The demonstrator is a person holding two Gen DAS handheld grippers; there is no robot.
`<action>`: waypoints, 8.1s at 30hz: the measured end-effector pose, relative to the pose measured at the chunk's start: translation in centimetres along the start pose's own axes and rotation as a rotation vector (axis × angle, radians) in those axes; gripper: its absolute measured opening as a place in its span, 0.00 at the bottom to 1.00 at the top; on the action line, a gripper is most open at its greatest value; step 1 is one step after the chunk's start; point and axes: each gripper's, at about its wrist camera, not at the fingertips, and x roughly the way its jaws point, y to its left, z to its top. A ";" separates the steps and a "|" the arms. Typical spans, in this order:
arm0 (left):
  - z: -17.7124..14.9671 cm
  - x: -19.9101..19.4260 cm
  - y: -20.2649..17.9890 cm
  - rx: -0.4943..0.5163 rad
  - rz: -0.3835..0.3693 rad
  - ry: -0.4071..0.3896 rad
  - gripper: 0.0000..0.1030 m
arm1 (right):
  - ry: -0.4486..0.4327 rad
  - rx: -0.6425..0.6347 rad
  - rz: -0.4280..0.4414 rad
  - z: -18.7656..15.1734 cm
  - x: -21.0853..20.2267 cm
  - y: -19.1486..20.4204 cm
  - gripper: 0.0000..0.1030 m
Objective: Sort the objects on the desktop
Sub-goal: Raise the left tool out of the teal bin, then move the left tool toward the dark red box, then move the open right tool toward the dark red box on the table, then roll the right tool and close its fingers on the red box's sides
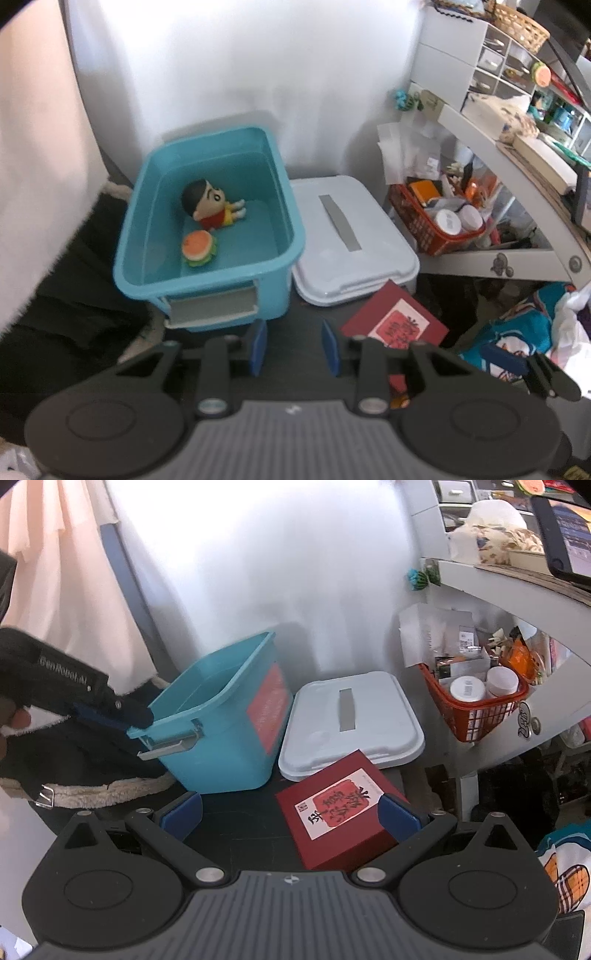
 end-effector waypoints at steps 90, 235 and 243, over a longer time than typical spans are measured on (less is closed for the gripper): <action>-6.7 11.4 -0.2 -0.091 -0.266 -0.031 0.53 | 0.071 -0.002 -0.212 -1.1 5.5 -3.2 1.00; -7.6 13.6 -5.6 -0.007 -0.403 0.002 0.39 | 0.239 0.539 0.050 -4.2 7.1 -13.0 0.86; -7.7 13.6 -5.8 0.000 -0.414 0.005 0.39 | 0.248 0.554 0.054 -4.5 7.6 -13.0 0.86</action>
